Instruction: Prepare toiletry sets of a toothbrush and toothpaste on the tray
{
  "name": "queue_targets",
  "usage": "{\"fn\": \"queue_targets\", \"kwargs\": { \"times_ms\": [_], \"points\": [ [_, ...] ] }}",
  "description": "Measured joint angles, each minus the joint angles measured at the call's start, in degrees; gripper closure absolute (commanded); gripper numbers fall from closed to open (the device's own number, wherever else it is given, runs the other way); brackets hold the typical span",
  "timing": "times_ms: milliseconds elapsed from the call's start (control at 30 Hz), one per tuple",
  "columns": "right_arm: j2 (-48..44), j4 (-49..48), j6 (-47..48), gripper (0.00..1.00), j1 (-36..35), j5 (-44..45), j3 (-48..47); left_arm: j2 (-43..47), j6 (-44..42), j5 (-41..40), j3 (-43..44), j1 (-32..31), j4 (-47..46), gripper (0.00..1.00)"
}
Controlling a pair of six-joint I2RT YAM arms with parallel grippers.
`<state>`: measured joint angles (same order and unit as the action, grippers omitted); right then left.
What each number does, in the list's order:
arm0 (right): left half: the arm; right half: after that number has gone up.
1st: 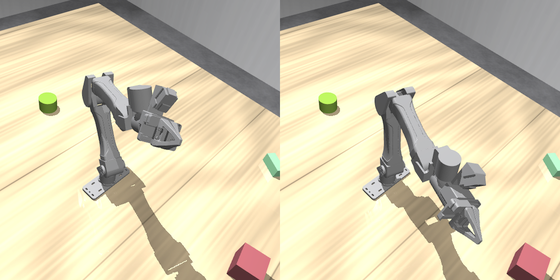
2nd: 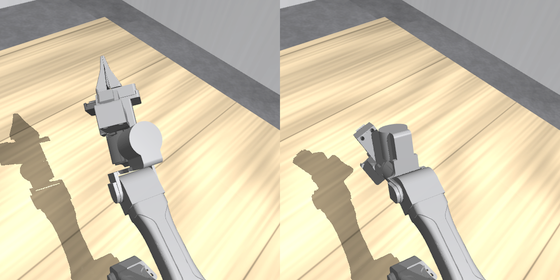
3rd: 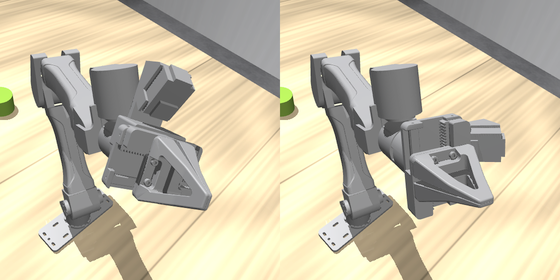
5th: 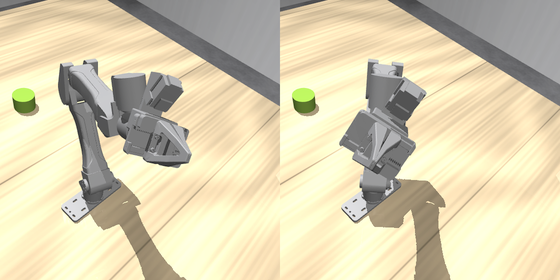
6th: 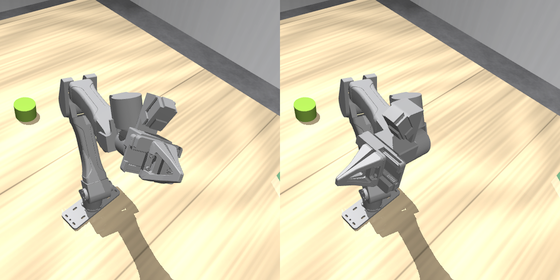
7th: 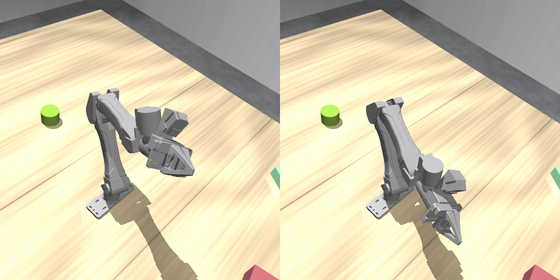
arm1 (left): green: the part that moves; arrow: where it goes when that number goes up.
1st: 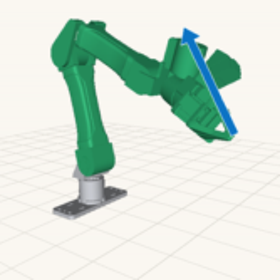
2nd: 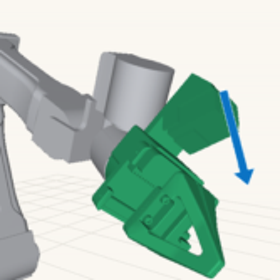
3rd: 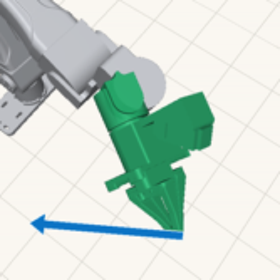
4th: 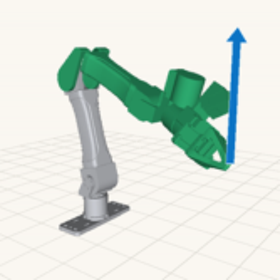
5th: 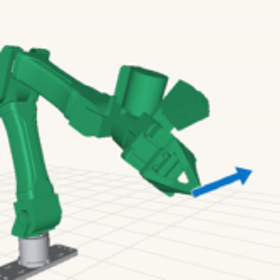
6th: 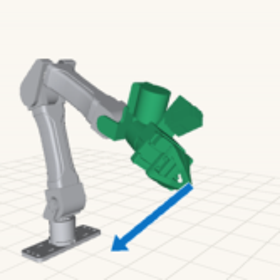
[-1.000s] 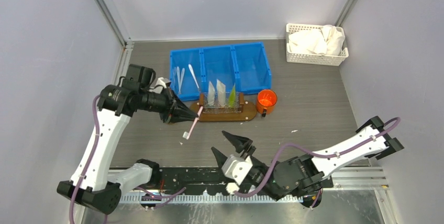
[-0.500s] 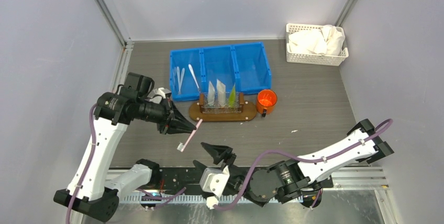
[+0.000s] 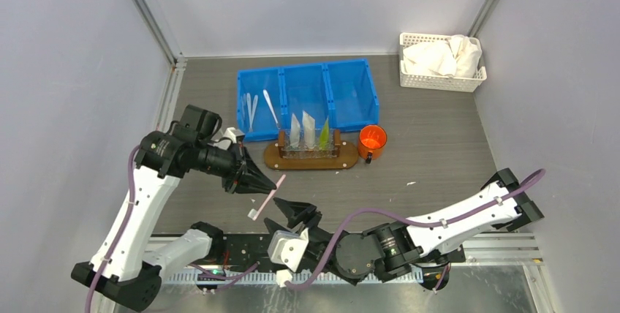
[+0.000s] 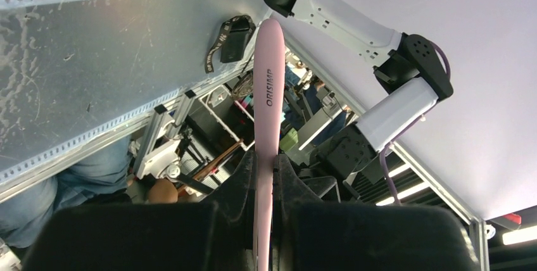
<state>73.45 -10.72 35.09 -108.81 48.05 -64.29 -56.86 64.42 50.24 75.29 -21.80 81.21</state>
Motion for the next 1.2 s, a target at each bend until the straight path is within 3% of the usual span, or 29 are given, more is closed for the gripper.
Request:
{"fn": "queue_targets", "kwargs": {
  "times_ms": [267, 333, 433, 567, 667, 767, 967, 1200],
  "points": [
    [1.66, 0.07, -1.29, 0.54, 3.32, -1.88, -1.18, 2.69, 2.75, -1.88, -1.40, -3.89, -0.83, 0.99],
    [1.88, 0.13, -1.86, 0.59, 3.96, -2.60, -1.31, 3.28, 3.74, -2.54, -1.49, -4.90, -1.29, 0.99],
    [2.47, 0.31, -2.49, 0.75, 4.46, -3.50, -1.81, 3.41, 4.44, -2.73, -1.64, -5.60, -1.84, 0.99],
    [3.19, 1.22, -2.82, 0.78, 4.63, -4.15, -2.25, 3.26, 4.61, -3.28, -1.86, -5.97, -2.25, 0.99],
    [3.19, 1.86, -2.78, 0.90, 4.83, -3.98, -2.56, 2.58, 4.50, -3.56, -1.86, -6.01, -2.21, 0.99],
    [3.19, 2.27, -2.60, 0.91, 5.29, -3.37, -2.71, 1.70, 4.39, -3.85, -1.86, -6.01, -2.21, 0.97],
    [3.19, 2.97, -2.54, 0.91, 5.42, -1.64, -2.71, -0.02, 3.96, -3.69, -1.81, -6.23, -3.17, 0.79],
    [1.31, 3.04, -2.69, 0.91, 4.68, 0.96, -2.71, -3.08, 2.69, -3.98, -1.55, -6.32, -11.41, 0.40]
  ]
}}
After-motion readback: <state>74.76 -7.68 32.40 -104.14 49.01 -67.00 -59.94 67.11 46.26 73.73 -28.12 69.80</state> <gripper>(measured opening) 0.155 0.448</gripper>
